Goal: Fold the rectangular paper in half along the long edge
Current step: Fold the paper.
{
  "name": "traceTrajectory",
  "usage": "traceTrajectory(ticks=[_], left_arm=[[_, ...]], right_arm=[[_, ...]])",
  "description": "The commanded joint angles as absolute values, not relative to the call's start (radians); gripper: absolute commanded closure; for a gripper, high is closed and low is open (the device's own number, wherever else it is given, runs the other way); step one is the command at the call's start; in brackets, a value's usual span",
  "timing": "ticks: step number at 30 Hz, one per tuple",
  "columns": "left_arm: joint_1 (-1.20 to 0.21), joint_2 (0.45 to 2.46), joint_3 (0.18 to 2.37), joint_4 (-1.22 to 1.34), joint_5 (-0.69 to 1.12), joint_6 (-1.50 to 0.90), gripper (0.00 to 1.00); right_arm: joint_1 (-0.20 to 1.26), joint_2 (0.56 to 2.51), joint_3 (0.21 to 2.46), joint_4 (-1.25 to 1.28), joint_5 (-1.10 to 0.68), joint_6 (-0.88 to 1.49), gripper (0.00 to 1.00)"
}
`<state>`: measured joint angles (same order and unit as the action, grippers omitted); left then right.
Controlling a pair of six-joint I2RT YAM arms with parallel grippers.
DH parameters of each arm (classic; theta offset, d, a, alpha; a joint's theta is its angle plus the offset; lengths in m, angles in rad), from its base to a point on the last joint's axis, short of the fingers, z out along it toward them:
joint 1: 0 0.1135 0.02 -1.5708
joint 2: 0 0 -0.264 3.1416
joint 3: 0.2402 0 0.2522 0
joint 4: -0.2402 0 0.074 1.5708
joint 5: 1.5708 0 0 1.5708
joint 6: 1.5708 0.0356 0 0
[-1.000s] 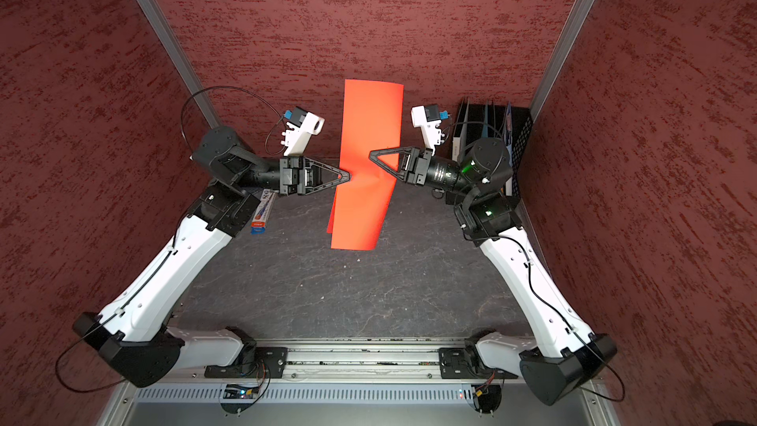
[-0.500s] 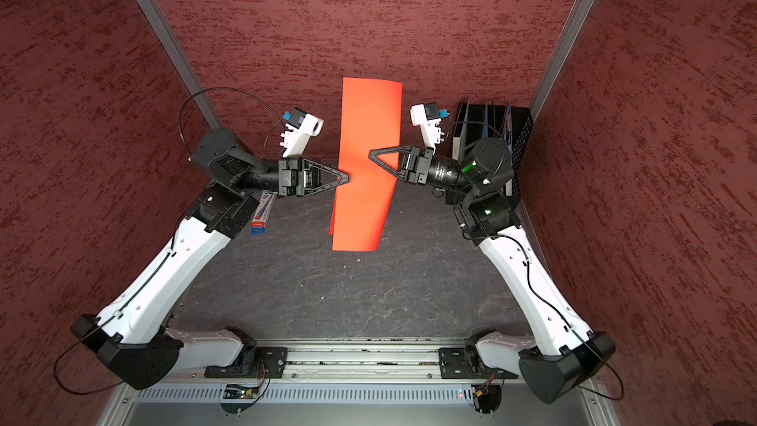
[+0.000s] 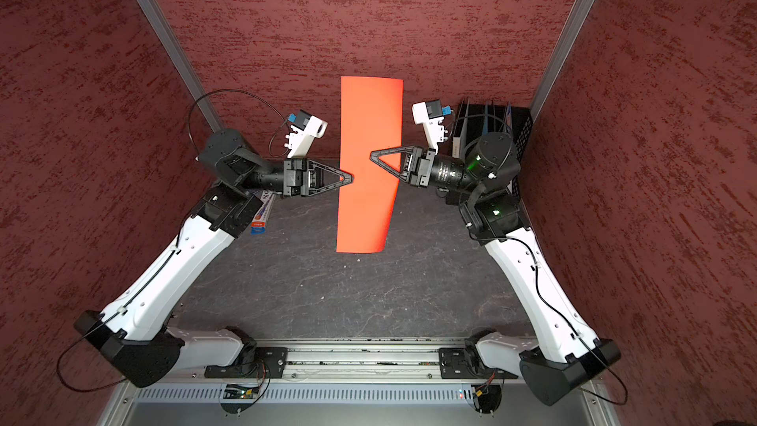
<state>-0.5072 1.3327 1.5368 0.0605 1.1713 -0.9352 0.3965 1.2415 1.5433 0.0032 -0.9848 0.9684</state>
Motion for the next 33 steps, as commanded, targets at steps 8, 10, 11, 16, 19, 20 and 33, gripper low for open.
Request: traceTrajectory(ticks=[8,10,11,16,19,20,33], left_arm=[[-0.529,1.354,1.555,-0.035,1.128,-0.861,0.85],[-0.535,1.358,1.558,-0.038,1.127,-0.859,0.85],[-0.537,1.359,1.558,-0.039,1.126,-0.857,0.85],[-0.546,1.365,1.56,-0.037,1.124,-0.857,0.85],[-0.549,1.368,1.563,-0.03,1.124,-0.86,0.87],[-0.549,1.368,1.564,-0.025,1.125,-0.862,0.89],[-0.554,1.375,1.571,-0.012,1.132,-0.868,1.0]], right_arm=[[0.415,1.218,1.611,-0.157,-0.953,0.838,1.0],[0.416,1.215,1.611,-0.159,-0.945,0.835,1.0],[0.416,1.215,1.611,-0.157,-0.944,0.834,1.0],[0.417,1.217,1.603,-0.148,-0.939,0.84,1.0],[0.419,1.215,1.593,-0.147,-0.932,0.839,1.0],[0.418,1.213,1.589,-0.147,-0.93,0.839,1.0],[0.422,1.2,1.555,-0.131,-0.914,0.844,1.0]])
